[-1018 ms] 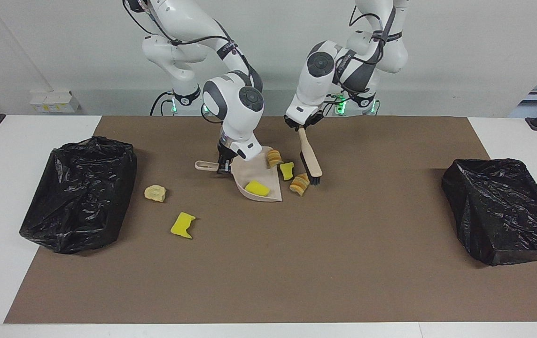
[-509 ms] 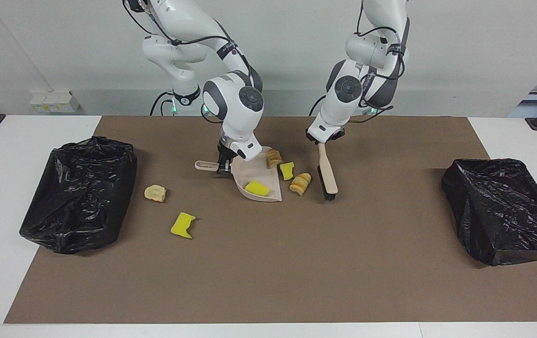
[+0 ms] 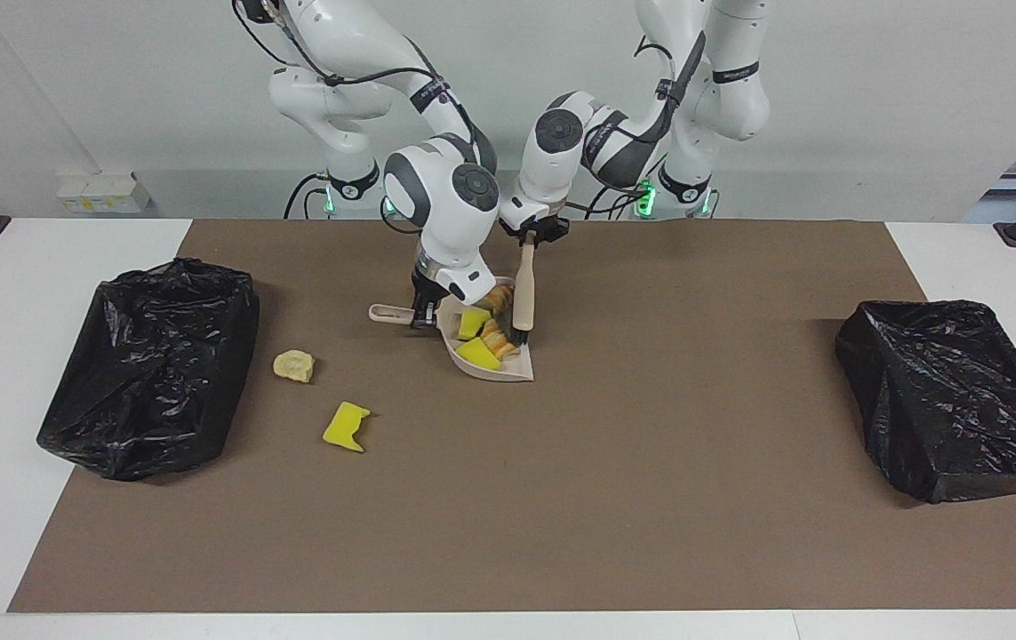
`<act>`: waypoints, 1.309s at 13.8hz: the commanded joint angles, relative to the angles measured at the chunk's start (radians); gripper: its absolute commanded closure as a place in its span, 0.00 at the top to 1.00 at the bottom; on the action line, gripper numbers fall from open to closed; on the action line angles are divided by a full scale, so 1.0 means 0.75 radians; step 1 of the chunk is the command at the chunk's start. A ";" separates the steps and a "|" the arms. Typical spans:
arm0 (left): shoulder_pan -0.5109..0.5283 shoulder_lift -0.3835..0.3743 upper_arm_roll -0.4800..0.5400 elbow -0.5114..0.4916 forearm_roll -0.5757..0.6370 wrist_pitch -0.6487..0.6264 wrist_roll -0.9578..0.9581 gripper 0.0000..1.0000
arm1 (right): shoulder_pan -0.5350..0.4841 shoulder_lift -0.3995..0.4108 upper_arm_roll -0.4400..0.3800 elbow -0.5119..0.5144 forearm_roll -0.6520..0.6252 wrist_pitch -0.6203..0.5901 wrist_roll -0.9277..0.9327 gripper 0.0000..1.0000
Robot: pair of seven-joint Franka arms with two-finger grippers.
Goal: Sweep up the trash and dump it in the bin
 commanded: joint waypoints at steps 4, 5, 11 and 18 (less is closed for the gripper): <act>0.061 -0.129 0.004 -0.010 0.043 -0.392 -0.164 0.00 | -0.063 -0.043 0.020 0.009 -0.001 0.007 -0.159 0.00; 0.059 -0.163 0.004 -0.061 0.067 -0.390 -0.193 0.00 | -0.067 -0.061 0.012 0.018 0.001 0.001 -0.194 0.00; 0.026 -0.380 -0.223 -0.393 0.074 -0.149 -0.434 0.00 | -0.069 -0.182 -0.145 0.152 0.177 -0.101 -0.492 0.00; -0.099 -0.330 -0.260 -0.507 0.049 0.074 -0.468 0.00 | -0.059 -0.176 -0.609 0.371 0.298 -0.146 -0.815 0.00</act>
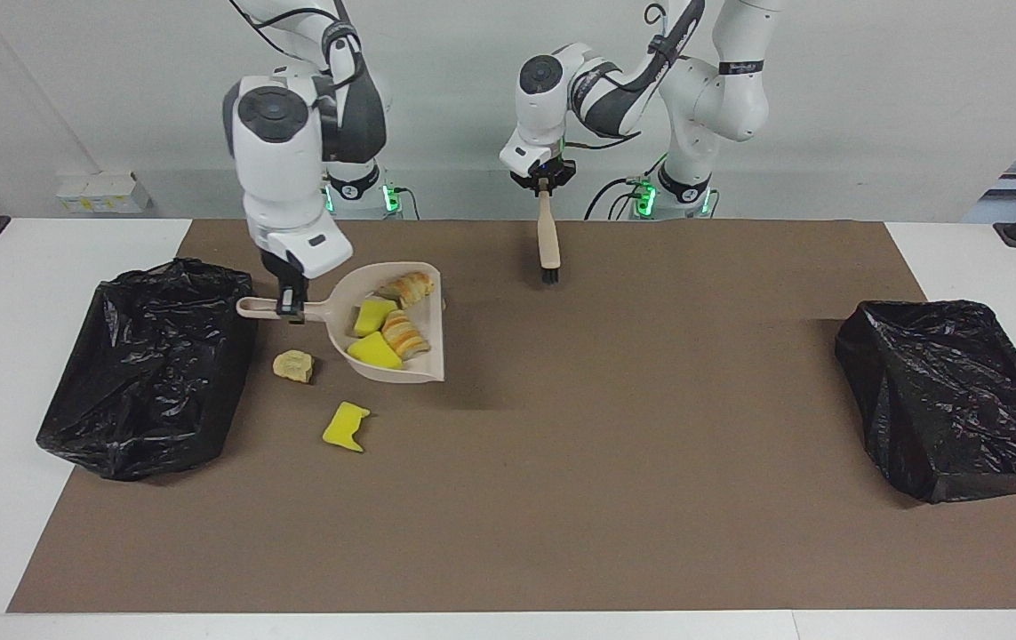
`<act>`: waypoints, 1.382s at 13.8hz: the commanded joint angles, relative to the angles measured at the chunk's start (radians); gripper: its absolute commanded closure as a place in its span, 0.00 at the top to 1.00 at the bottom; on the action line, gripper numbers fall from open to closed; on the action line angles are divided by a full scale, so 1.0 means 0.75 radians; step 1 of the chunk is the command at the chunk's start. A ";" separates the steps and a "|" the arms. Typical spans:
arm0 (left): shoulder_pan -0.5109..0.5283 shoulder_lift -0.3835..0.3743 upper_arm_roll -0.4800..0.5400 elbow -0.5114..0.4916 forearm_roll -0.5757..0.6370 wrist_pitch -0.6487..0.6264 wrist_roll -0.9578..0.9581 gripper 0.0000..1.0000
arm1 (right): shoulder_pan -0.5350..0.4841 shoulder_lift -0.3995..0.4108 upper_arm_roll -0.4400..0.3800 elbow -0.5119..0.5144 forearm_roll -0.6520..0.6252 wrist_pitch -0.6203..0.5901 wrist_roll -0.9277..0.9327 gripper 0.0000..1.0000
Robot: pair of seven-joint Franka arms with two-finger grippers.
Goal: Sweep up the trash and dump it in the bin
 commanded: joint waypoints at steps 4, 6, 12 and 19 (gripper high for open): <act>-0.009 0.017 0.024 -0.049 -0.002 0.066 0.021 0.58 | 0.004 0.036 -0.368 0.133 0.113 -0.030 -0.344 0.00; 0.023 0.033 0.026 -0.034 -0.002 0.054 0.058 0.80 | 0.004 0.036 -0.491 0.133 0.103 -0.014 -0.422 0.00; 0.362 0.000 0.035 0.184 0.112 -0.172 0.256 1.00 | 0.004 0.019 -0.723 0.111 -0.126 0.178 -0.586 0.00; 0.918 -0.012 0.035 0.556 0.282 -0.432 0.967 1.00 | 0.049 0.044 -0.712 -0.055 -0.668 0.557 -0.307 0.00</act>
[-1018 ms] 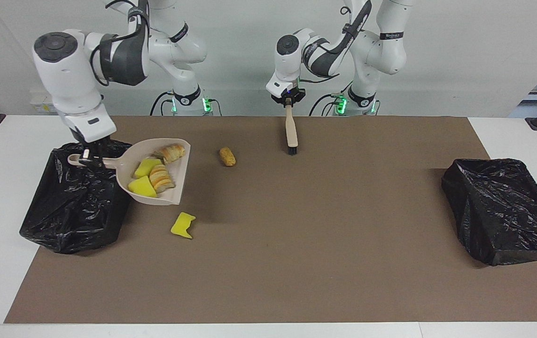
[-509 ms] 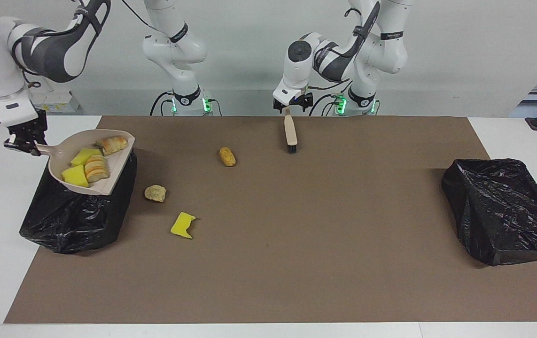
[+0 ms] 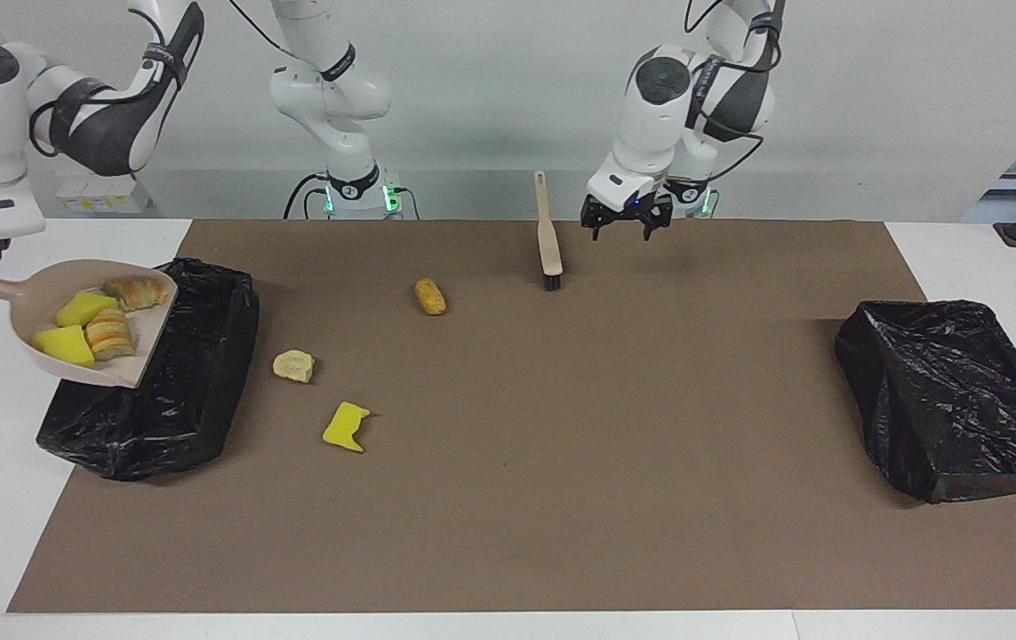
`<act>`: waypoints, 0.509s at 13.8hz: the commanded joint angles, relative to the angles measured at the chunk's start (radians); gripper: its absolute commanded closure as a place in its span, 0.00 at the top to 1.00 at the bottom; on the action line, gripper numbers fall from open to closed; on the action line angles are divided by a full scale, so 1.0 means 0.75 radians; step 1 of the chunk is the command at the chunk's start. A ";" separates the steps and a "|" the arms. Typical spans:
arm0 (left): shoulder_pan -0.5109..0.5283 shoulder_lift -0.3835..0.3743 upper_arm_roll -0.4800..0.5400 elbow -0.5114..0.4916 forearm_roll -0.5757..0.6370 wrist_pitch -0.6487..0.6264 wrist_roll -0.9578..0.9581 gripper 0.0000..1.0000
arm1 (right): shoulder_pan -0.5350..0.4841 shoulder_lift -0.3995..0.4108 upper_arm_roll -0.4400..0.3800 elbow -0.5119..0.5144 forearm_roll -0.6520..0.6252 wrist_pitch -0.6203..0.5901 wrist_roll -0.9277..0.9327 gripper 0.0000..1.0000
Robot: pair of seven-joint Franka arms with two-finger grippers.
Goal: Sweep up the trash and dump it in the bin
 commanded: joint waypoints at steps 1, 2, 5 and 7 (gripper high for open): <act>0.197 0.011 -0.021 0.194 0.022 -0.143 0.258 1.00 | 0.035 0.001 0.008 -0.081 -0.199 0.051 0.227 0.00; 0.244 0.011 -0.019 0.241 0.022 -0.180 0.289 1.00 | 0.039 -0.001 0.010 -0.095 -0.246 0.039 0.298 0.00; 0.371 0.017 -0.019 0.421 0.051 -0.294 0.444 1.00 | 0.039 -0.003 0.022 -0.071 -0.287 -0.092 0.295 0.00; 0.412 0.072 -0.017 0.570 0.090 -0.389 0.527 1.00 | 0.039 -0.015 0.022 -0.040 -0.298 -0.141 0.228 0.00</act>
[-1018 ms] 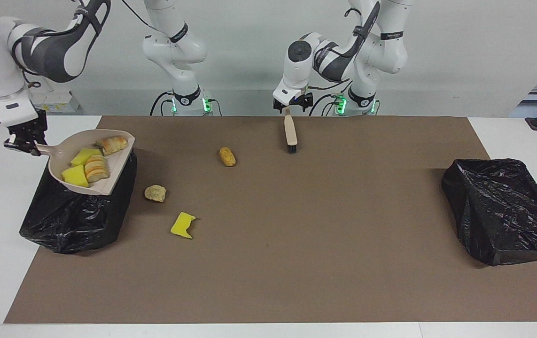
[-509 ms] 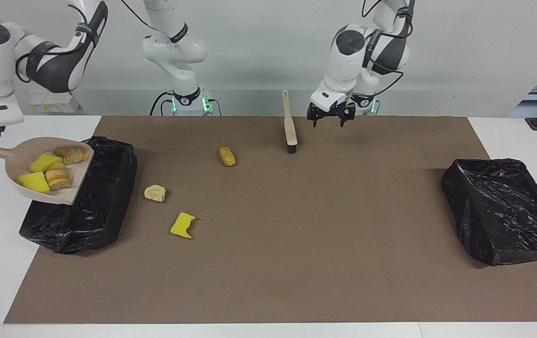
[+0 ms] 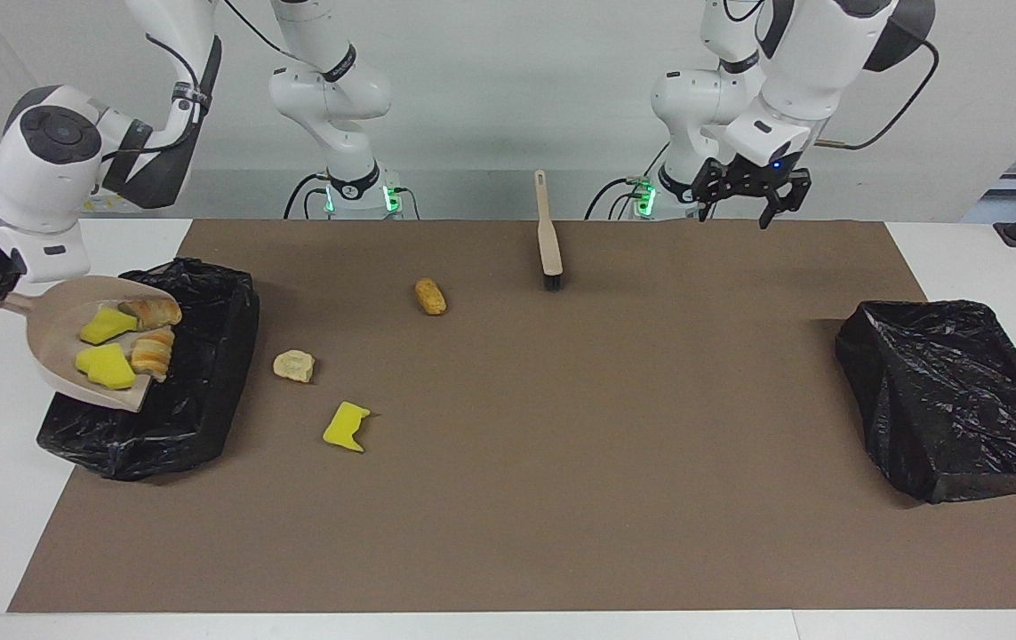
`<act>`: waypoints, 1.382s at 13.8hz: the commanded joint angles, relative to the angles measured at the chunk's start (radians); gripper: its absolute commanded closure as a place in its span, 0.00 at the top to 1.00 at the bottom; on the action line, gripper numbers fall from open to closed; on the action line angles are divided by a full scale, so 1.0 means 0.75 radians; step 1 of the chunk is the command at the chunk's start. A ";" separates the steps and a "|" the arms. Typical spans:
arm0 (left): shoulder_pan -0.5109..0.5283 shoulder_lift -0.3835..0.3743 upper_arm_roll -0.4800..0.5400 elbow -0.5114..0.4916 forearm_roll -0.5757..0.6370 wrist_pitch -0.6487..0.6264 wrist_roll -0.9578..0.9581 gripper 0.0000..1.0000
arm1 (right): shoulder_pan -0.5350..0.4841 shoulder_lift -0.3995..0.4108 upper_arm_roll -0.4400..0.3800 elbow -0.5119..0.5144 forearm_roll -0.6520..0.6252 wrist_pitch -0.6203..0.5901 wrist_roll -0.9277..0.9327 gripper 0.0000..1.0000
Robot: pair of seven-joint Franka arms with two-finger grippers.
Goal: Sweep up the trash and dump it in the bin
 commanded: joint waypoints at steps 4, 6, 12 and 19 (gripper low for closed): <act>0.075 0.166 -0.016 0.364 0.045 -0.198 0.091 1.00 | -0.008 -0.036 0.051 0.121 -0.042 -0.241 -0.186 0.00; 0.075 0.189 -0.014 0.399 0.037 -0.229 0.099 1.00 | -0.006 -0.046 0.071 0.121 -0.040 -0.267 -0.206 0.00; 0.075 0.191 0.009 0.430 0.039 -0.249 0.105 1.00 | -0.008 -0.049 0.090 0.129 -0.046 -0.292 -0.208 0.00; 0.075 0.260 0.039 0.509 0.039 -0.282 0.105 1.00 | -0.008 -0.046 0.174 0.156 0.238 -0.345 -0.188 0.00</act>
